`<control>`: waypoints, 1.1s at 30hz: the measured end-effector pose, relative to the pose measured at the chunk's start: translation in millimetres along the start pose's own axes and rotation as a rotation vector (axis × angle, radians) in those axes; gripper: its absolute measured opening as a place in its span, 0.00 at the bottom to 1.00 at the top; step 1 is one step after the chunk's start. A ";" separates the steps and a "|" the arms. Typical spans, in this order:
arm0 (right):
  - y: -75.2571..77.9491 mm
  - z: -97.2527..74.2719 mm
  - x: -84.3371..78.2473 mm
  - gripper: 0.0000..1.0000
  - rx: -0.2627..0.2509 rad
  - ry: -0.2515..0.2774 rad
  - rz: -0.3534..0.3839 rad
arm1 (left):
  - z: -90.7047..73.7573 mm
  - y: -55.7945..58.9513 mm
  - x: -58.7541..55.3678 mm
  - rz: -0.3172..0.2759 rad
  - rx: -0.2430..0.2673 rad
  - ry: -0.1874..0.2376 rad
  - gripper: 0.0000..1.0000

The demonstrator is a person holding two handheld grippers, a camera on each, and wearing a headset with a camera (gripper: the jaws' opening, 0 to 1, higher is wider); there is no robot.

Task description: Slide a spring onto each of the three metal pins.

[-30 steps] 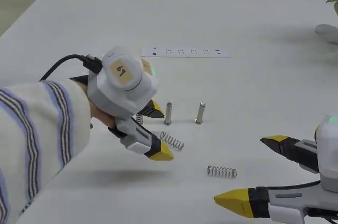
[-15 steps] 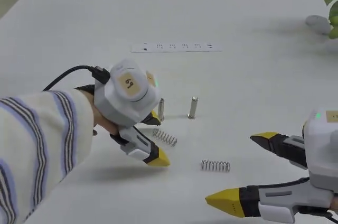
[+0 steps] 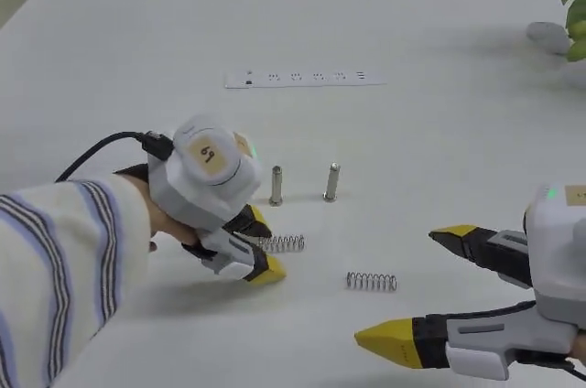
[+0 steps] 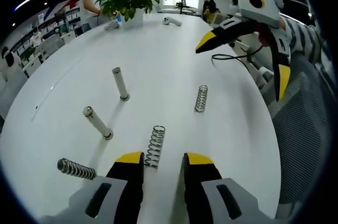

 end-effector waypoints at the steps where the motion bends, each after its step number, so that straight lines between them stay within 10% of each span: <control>1: -0.3 -0.1 0.2 0.90 -0.001 0.001 0.000 | -0.3 0.2 -1.7 -0.001 0.003 -0.003 0.21; 12: -2.2 -1.3 -3.0 0.91 -0.009 -0.003 0.008 | 1.3 0.3 1.3 0.031 0.047 0.026 0.03; 33: 4.4 -8.6 -3.2 0.87 -0.025 0.011 0.019 | 0.3 -2.9 0.6 -0.130 0.089 0.019 0.02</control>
Point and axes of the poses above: the centre of the closed fingertips' face, and the gripper's own axes: z roughly forward along the fingers, y roughly to its right, x roughly out of its top, the point moved 1 cm from there along -z, roughly backward along the fingers, and after that the axes turned 10 degrees about y, right-handed, at the moved point
